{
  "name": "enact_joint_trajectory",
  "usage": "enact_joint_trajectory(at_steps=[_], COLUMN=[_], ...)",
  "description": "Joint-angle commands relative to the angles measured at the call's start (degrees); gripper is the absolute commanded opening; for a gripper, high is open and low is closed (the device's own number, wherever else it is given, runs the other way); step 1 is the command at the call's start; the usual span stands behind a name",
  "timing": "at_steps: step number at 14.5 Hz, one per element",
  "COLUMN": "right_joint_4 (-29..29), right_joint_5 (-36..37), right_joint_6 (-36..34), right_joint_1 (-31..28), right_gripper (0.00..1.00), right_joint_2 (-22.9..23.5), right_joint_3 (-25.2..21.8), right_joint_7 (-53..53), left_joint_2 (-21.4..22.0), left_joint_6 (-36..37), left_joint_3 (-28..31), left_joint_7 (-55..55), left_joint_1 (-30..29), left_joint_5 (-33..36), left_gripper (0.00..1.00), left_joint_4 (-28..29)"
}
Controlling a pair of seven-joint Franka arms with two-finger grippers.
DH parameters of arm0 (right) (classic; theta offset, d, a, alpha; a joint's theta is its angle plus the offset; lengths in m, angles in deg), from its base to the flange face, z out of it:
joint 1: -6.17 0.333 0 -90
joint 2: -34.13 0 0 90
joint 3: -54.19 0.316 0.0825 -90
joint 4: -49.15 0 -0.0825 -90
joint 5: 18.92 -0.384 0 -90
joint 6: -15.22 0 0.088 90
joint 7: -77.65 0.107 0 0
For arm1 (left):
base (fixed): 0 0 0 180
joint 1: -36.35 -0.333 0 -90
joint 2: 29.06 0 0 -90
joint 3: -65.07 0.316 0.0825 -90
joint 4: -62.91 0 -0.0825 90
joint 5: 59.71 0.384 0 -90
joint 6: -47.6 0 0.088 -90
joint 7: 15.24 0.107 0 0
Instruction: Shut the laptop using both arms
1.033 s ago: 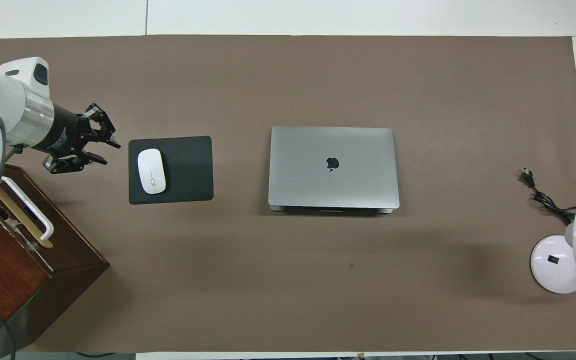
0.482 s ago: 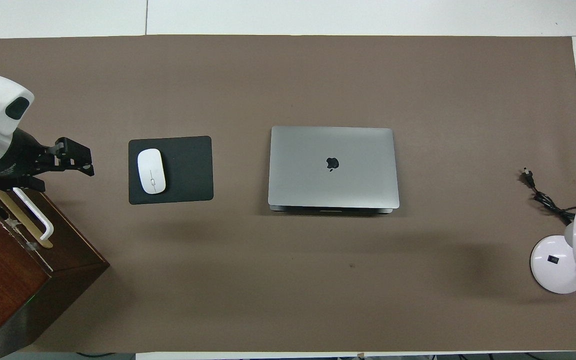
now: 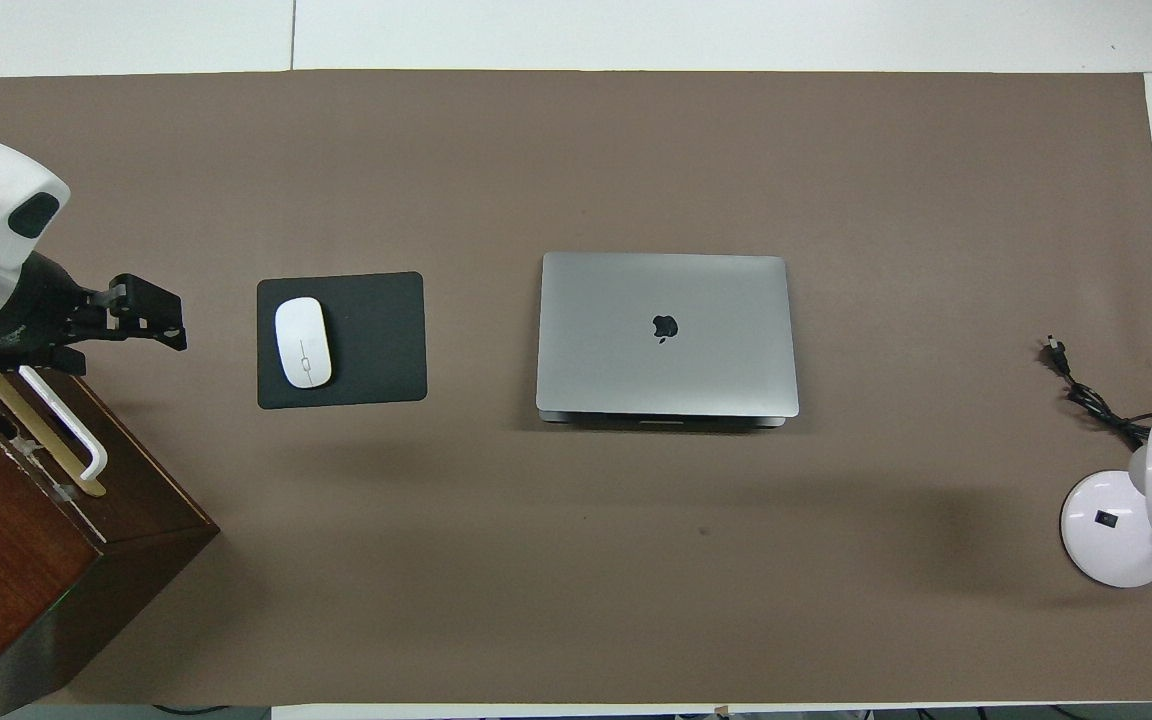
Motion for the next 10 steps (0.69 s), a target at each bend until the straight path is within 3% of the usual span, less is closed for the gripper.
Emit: enact_joint_trajectory(at_steps=[1, 7, 10], right_joint_4=[-0.53, -0.09, -0.01], right_joint_5=[-1.31, -1.31, -1.13], right_joint_6=[-0.70, -0.96, -0.61], right_joint_1=[-1.97, -1.97, -1.97], right_gripper=[1.00, 1.00, 1.00], right_joint_2=[-0.26, -0.09, -0.09], right_joint_3=[1.36, 1.89, 2.67], right_joint_7=[1.13, 1.13, 1.13], left_joint_2=[0.01, -0.35, -1.84], left_joint_6=[0.57, 1.09, 5.91], left_joint_3=[1.48, 0.95, 0.78], left_joint_7=[1.21, 1.03, 1.03], left_joint_1=[1.61, 1.43, 1.35], left_joint_5=[1.33, 1.33, 1.42], left_gripper=[1.00, 1.00, 1.00], left_joint_4=[-0.29, -1.96, -6.61])
